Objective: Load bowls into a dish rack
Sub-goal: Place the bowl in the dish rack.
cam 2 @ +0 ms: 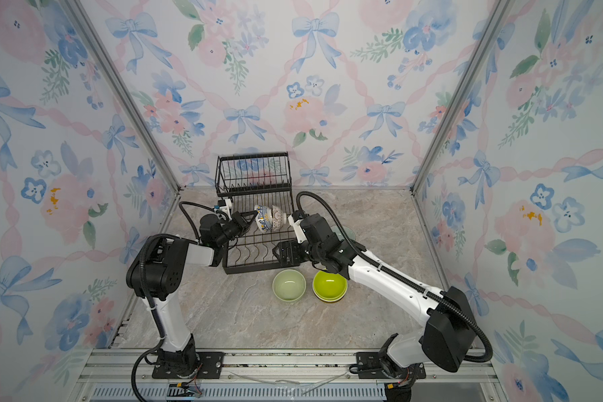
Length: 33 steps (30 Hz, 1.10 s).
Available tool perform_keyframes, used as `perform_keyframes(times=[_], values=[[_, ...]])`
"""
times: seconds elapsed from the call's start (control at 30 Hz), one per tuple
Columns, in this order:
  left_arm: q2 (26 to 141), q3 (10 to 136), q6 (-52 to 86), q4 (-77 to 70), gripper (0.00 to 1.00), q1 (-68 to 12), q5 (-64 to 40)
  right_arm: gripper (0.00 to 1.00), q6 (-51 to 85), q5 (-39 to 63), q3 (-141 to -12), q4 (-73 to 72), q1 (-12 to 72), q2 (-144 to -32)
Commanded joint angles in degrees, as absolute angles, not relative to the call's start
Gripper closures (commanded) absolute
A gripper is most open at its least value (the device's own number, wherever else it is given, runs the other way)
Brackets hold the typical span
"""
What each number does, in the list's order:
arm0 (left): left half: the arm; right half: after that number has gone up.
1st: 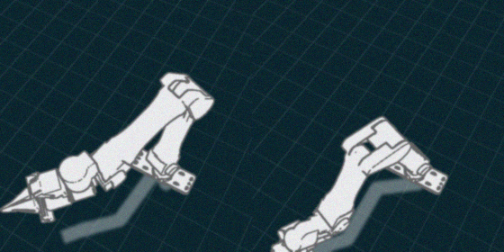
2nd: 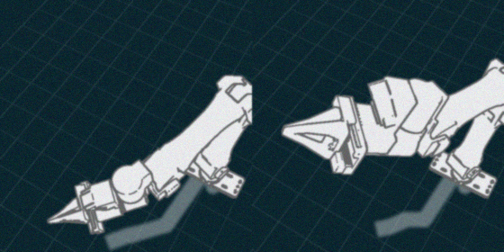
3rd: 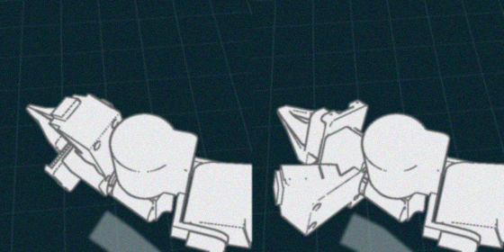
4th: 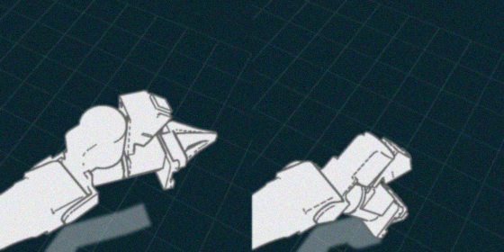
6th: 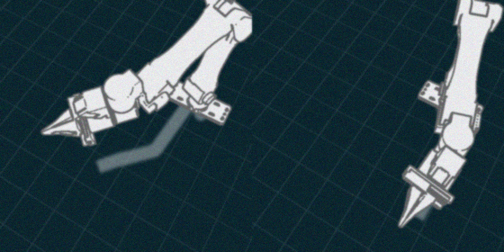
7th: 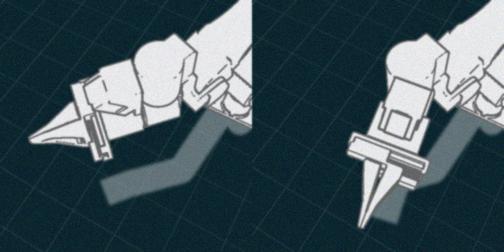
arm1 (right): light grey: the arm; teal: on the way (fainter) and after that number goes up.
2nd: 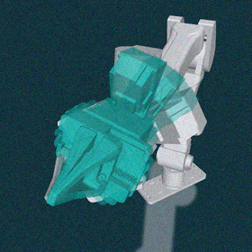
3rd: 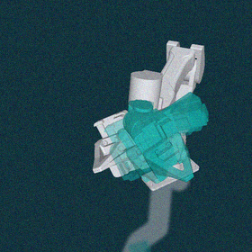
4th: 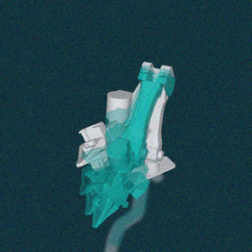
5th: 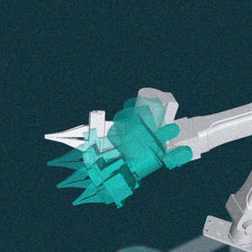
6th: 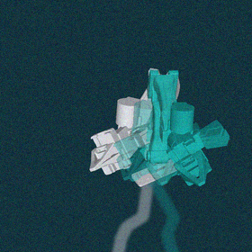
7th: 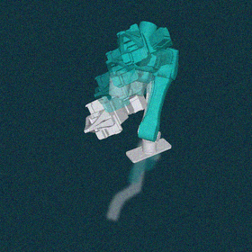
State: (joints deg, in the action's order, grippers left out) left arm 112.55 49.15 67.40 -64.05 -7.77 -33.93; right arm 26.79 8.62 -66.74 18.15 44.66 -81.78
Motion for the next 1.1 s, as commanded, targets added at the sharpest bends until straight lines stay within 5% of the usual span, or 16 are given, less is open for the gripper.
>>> perform_keyframes(times=[0.0, 0.3, 0.53, 0.97, 1.07], values=[[113.8, 51.1, 68.6, -69.2, 1.0, -7.1, -36.0, 0.04, 27.0, 9.1, -67.7, 17.8, 44.4, -82.6], [114.0, 50.5, 67.9, -67.5, 1.0, -7.0, -36.0, 0.04, 27.2, 9.1, -67.8, 17.7, 44.7, -83.0], [110.8, 50.4, 65.5, -63.2, 0.73, -7.1, -35.1, 0.04, 27.2, 9.1, -67.5, 17.4, 44.8, -83.3], [100.1, 44.4, 62.7, -60.2, 0.6, -8.2, -33.2, 0.04, 25.4, 7.6, -67.1, 19.4, 44.8, -81.4], [96.3, 42.5, 60.0, -56.7, 0.35, -8.8, -32.9, 0.04, 24.7, 7.0, -66.8, 20.5, 44.8, -80.8]])
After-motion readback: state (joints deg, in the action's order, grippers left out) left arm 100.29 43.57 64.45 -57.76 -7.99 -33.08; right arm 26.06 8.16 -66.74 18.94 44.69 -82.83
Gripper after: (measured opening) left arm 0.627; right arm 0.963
